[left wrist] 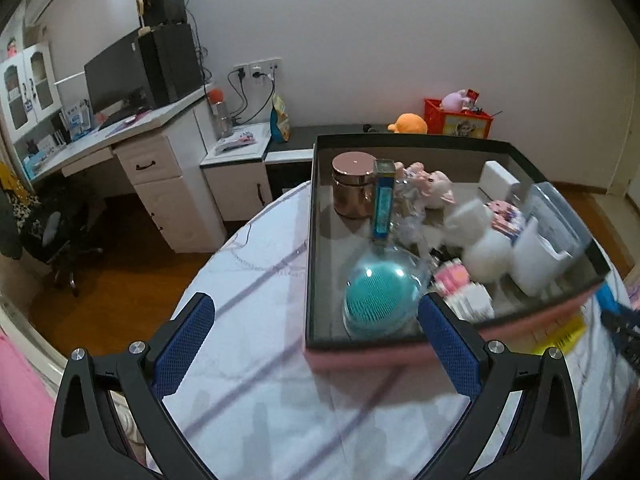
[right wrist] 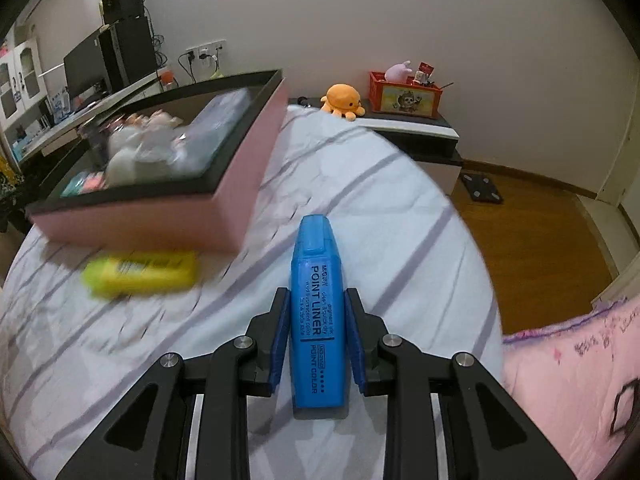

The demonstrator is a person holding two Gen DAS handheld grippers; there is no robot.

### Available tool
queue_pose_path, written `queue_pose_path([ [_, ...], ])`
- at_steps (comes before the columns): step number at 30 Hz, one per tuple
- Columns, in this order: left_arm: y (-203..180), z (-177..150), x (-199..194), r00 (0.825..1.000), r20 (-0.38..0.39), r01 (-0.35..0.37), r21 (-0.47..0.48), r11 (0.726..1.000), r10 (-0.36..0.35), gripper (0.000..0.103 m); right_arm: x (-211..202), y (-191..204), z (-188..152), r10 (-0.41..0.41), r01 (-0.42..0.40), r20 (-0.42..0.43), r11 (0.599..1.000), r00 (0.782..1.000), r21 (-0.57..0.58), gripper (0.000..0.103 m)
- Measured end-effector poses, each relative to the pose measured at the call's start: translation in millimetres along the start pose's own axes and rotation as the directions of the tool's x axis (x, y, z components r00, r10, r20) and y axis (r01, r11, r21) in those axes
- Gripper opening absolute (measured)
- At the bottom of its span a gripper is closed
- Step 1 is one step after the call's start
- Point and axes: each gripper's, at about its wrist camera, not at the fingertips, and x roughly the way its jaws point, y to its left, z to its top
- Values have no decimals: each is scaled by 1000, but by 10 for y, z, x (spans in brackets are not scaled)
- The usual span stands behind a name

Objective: Organize rigid objects
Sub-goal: 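Carry the blue highlighter into the pink box and open the right tool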

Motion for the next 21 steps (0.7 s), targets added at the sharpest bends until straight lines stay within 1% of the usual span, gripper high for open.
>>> queue_pose_path([
  [2, 33, 51, 134, 1000, -24, 9, -1, 1000, -9, 101, 91, -52, 129, -9, 9, -8, 1000, 1000, -15, 27],
  [3, 49, 62, 206, 999, -43, 5, -6, 1000, -5, 92, 126, -74, 170, 0, 0, -11, 1000, 1000, -18, 27],
  [4, 70, 70, 281, 998, -66, 4, -6, 1000, -4, 88, 189, -95, 233, 16, -17, -19, 1000, 1000, -24, 27],
  [5, 100, 75, 339, 996, -82, 19, -20, 1000, -21, 87, 220, -91, 262, 24, -25, -20, 999, 1000, -31, 27],
  [6, 145, 82, 372, 995, -89, 50, -51, 997, -54, 82, 256, -99, 300, 34, -34, -22, 999, 999, -34, 27],
  [7, 175, 95, 385, 993, -92, 62, -67, 996, -68, 78, 294, -103, 328, 45, -46, -29, 998, 999, -37, 27],
  [8, 182, 111, 396, 993, -93, 61, -65, 996, -67, 74, 321, -117, 346, 56, -57, -31, 998, 998, -41, 27],
  [10, 186, 140, 425, 995, -92, 45, -47, 998, -49, 62, 344, -133, 371, 64, -65, -31, 997, 997, -42, 27],
  [11, 204, 156, 448, 994, -96, 44, -43, 998, -48, 52, 357, -141, 381, 67, -68, -34, 997, 997, -44, 27],
  [12, 217, 168, 503, 991, -122, 49, -42, 998, -54, 38, 362, -146, 390, 67, -69, -34, 997, 997, -45, 27],
  [13, 220, 170, 573, 987, -150, 48, -35, 998, -53, 31, 374, -144, 405, 66, -68, -35, 997, 997, -46, 27],
  [16, 189, 142, 683, 982, -179, 55, -10, 998, -56, 24, 392, -136, 417, 62, -64, -39, 996, 997, -54, 27],
  [17, 190, 137, 691, 981, -176, 76, -25, 997, -79, 17, 402, -133, 421, 59, -61, -40, 996, 997, -58, 27],
  [18, 183, 133, 694, 980, -177, 85, -29, 996, -88, 14, 413, -138, 428, 59, -61, -39, 996, 997, -59, 27],
  [19, 166, 129, 686, 981, -174, 85, -27, 996, -89, 12, 412, -141, 429, 59, -61, -38, 997, 998, -57, 27],
  [21, 148, 121, 667, 982, -162, 96, -22, 995, -98, 5, 409, -135, 423, 56, -58, -37, 997, 998, -59, 27],
])
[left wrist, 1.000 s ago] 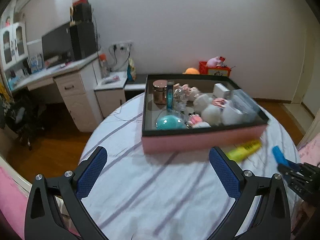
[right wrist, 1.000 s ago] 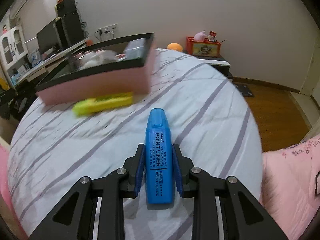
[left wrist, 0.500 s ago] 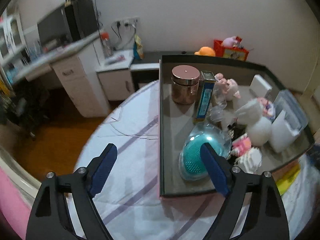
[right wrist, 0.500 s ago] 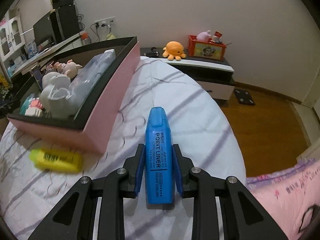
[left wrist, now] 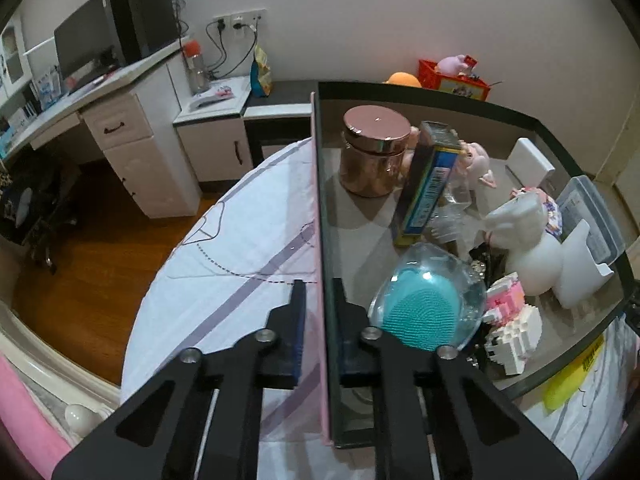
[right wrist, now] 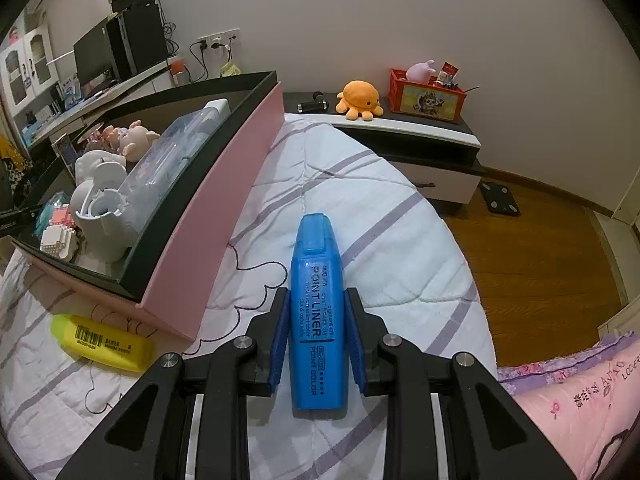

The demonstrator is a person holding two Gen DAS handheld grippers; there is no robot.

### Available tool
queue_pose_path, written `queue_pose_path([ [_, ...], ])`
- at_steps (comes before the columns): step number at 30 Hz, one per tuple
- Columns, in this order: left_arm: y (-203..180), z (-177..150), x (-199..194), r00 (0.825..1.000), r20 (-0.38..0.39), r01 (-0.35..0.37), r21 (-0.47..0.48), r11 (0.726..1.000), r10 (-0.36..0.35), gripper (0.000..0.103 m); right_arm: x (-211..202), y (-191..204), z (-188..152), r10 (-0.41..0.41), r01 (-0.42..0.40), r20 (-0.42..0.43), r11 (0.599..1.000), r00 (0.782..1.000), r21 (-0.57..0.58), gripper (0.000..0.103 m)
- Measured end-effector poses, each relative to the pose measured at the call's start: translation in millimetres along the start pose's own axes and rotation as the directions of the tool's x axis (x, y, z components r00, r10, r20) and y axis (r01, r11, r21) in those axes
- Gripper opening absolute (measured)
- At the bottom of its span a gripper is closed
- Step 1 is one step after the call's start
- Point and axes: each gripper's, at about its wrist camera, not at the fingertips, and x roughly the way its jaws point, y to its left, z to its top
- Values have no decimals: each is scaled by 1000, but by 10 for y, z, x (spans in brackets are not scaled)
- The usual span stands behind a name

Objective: Organize rigid objects
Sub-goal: 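Carry the blue highlighter into the pink box and open the right tool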

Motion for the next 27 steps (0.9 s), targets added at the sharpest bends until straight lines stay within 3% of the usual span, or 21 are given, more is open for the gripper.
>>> queue_pose_path([
  [20, 2, -13, -15, 1000, 10, 11, -7, 1000, -11, 6, -52, 51, 50, -23, 24, 6, 999, 1000, -38, 27],
  [27, 1, -12, -10, 1000, 11, 12, -8, 1000, -12, 6, -354, 58, 185, -29, 30, 75, 999, 997, -16, 27],
])
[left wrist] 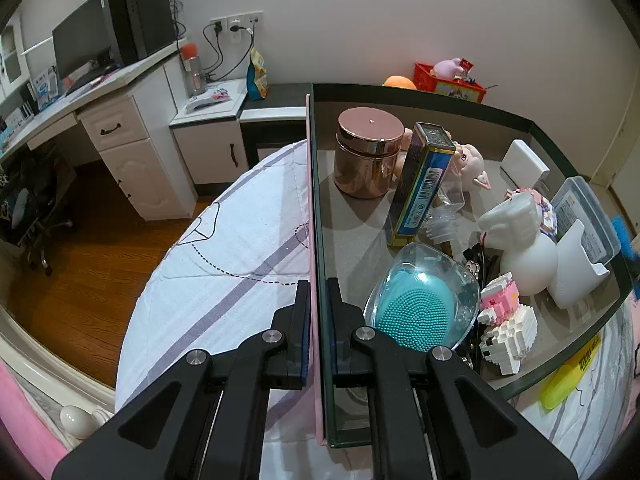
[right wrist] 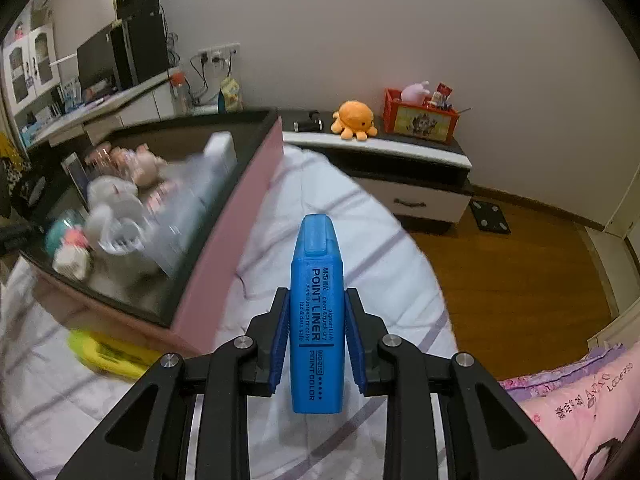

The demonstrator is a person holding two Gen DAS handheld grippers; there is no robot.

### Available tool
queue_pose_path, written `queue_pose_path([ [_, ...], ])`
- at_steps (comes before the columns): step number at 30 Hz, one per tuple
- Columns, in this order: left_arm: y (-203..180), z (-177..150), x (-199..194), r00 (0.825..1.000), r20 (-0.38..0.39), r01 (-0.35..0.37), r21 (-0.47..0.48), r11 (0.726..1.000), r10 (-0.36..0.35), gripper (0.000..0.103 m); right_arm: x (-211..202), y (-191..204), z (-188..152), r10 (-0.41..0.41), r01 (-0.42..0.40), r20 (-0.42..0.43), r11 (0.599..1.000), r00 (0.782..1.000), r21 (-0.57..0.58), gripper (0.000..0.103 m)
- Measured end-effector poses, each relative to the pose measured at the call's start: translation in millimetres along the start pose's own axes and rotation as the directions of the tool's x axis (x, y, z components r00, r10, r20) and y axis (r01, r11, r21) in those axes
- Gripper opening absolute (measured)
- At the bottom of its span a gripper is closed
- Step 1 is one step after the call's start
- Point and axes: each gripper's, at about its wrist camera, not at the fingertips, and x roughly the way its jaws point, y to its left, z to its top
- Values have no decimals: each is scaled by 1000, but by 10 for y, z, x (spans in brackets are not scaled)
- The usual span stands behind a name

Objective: Organize rigid objects
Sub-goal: 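Carry the blue highlighter into the pink box and open the right tool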

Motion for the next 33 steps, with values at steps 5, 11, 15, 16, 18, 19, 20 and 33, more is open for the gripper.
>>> queue_pose_path([
  [5, 1, 3, 4, 1000, -1, -1, 1, 1000, 1, 6, -254, 301, 287, 54, -51, 77, 998, 996, -35, 27],
  [11, 1, 4, 3, 1000, -1, -1, 1, 1000, 1, 6, -173, 965, 583, 180, -171, 81, 980, 980, -100, 27],
  [15, 1, 5, 1, 1000, -2, -2, 2, 1000, 2, 6, 98, 1306, 673, 208, -205, 27, 974, 978, -95, 27],
  [16, 4, 3, 0, 1000, -2, -1, 2, 1000, 1, 6, 147, 1336, 675, 214, -211, 16, 973, 977, -89, 27],
  [18, -1, 5, 1, 1000, -1, -1, 2, 1000, 1, 6, 249, 1370, 689, 204, -204, -10, 976, 979, -80, 27],
  [19, 4, 7, 4, 1000, -1, 0, 2, 1000, 0, 6, 310, 1384, 695, 194, -195, -21, 978, 981, -68, 27],
  [20, 1, 8, 4, 1000, -1, 0, 0, 1000, 0, 6, 349, 1380, 695, 191, -192, -29, 979, 981, -61, 27],
  [33, -2, 13, 5, 1000, -2, -1, 1, 1000, 1, 6, 489, 1356, 770, 158, -159, -37, 987, 987, -17, 27],
])
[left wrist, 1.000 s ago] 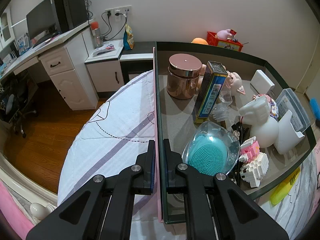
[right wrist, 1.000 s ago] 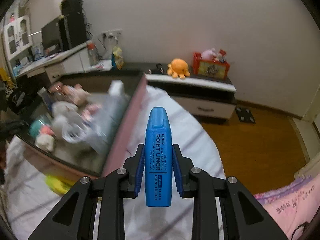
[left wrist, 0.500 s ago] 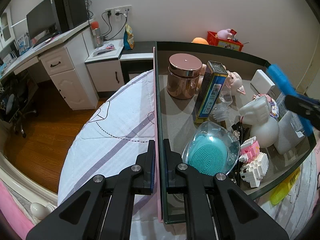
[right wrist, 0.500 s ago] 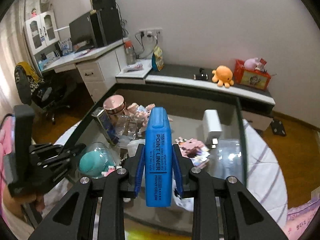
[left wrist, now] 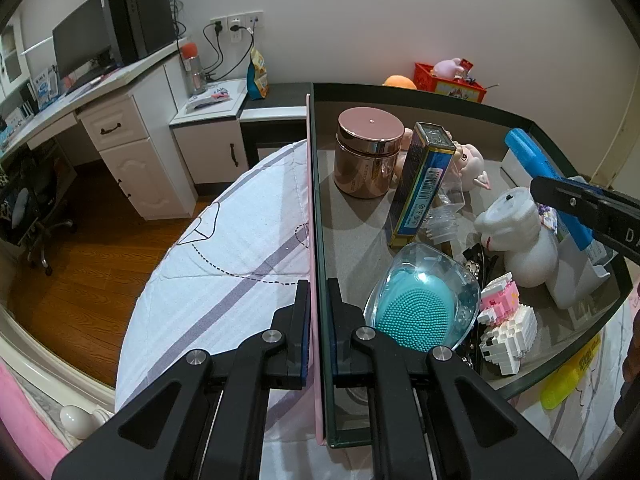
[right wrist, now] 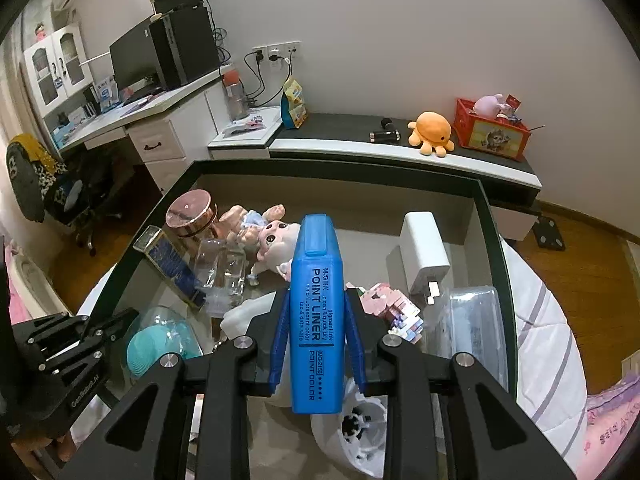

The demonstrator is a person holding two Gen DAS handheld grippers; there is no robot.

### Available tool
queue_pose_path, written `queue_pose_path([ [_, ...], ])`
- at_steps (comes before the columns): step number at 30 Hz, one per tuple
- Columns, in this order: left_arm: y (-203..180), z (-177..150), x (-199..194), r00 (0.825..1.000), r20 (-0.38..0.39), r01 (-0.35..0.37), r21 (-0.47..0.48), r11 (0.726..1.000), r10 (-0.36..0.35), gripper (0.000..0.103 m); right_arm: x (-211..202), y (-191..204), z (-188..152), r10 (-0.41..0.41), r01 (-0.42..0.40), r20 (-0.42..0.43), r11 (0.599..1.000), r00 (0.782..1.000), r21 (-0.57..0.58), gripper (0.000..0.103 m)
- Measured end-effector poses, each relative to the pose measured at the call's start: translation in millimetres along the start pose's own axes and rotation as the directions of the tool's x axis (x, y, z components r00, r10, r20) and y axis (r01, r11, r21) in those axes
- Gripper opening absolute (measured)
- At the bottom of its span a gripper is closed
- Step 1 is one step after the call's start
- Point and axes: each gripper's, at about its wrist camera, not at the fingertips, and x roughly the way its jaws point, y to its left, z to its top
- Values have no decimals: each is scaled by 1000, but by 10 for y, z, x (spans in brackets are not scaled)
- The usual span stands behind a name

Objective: Organize rigid objects
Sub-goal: 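Carry the blue highlighter into the pink box and open the right tool, then move the left tool to the yellow highlighter beside the pink box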

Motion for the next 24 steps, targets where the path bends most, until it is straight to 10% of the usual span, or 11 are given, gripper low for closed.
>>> queue_pose_path([
  [5, -2, 3, 1, 1000, 0, -1, 1, 1000, 1, 6, -103, -14, -25, 8, -9, 41, 1000, 999, 24, 31],
  [7, 2, 3, 1, 1000, -1, 1, 1, 1000, -1, 6, -154, -29, -29, 20, -22, 55, 999, 998, 34, 50],
  [24, -1, -75, -163, 999, 22, -28, 27, 999, 27, 10, -893, -320, -334, -32, 31, 138, 999, 990, 9, 58],
])
